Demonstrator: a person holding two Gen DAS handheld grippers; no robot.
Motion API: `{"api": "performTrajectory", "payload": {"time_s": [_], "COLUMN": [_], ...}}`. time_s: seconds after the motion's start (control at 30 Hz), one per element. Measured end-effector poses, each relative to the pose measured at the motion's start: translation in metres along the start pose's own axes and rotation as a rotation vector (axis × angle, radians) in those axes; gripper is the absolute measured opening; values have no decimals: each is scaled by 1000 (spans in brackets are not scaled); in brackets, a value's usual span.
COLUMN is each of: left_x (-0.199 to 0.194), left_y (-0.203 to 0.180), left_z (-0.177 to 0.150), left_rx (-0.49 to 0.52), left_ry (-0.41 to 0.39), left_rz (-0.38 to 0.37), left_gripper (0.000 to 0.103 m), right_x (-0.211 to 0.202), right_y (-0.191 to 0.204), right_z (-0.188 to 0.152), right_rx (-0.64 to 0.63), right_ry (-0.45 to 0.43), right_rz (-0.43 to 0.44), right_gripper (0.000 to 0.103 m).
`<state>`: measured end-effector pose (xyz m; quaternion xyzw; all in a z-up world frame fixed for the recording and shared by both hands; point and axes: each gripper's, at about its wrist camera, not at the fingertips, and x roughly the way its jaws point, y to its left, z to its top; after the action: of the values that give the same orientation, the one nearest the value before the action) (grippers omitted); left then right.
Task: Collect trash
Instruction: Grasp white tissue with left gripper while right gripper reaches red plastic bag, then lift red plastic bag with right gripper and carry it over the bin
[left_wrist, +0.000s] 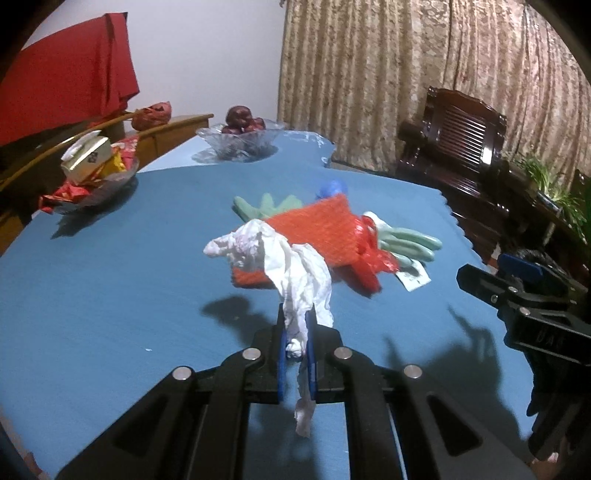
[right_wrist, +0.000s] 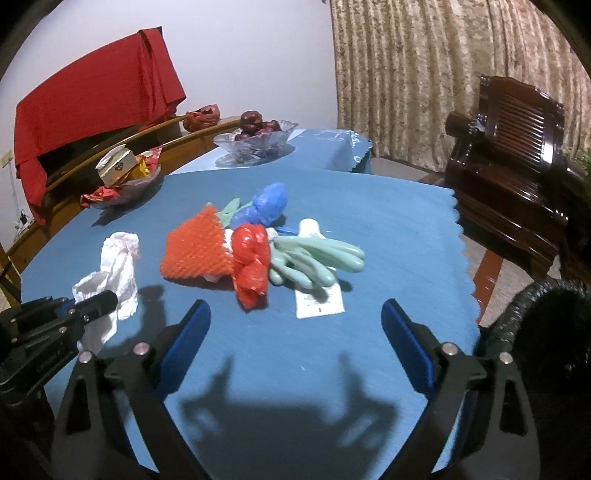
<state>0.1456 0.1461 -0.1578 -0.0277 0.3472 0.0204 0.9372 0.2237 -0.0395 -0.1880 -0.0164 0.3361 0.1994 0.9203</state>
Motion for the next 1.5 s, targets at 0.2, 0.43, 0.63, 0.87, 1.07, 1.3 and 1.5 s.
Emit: {"api": "performTrajectory", "payload": {"time_s": [0.2,0.43,0.63,0.87,1.07,1.3,1.5], "left_x": [5,16,23,24,24,12,-2], "left_y": [15,25,30,31,27,13,-4], "left_z": [4,8,7,7,6,11,15], "left_rx": [-20,-21,-25,-25,-10,12,32], "left_ry": [-14,-20,-16,-17,-23,-37,-49], "left_rz": [29,34,34,33,31,15,-10], "left_gripper": [9,9,9,9,9,9,9], "right_x": [23,60,89,109,99,61,20], "right_y": [18,31,39,43,44,33,19], "right_z": [8,12,12,15,16,16,16], "right_rx": [-20,-40,-48,-49,-49,-23,11], "right_ry": [12,59,107,152,141,99,65], "right_rz": [19,37,33,62,95,93,90], "right_gripper": [74,56,49,24,11,10,10]}}
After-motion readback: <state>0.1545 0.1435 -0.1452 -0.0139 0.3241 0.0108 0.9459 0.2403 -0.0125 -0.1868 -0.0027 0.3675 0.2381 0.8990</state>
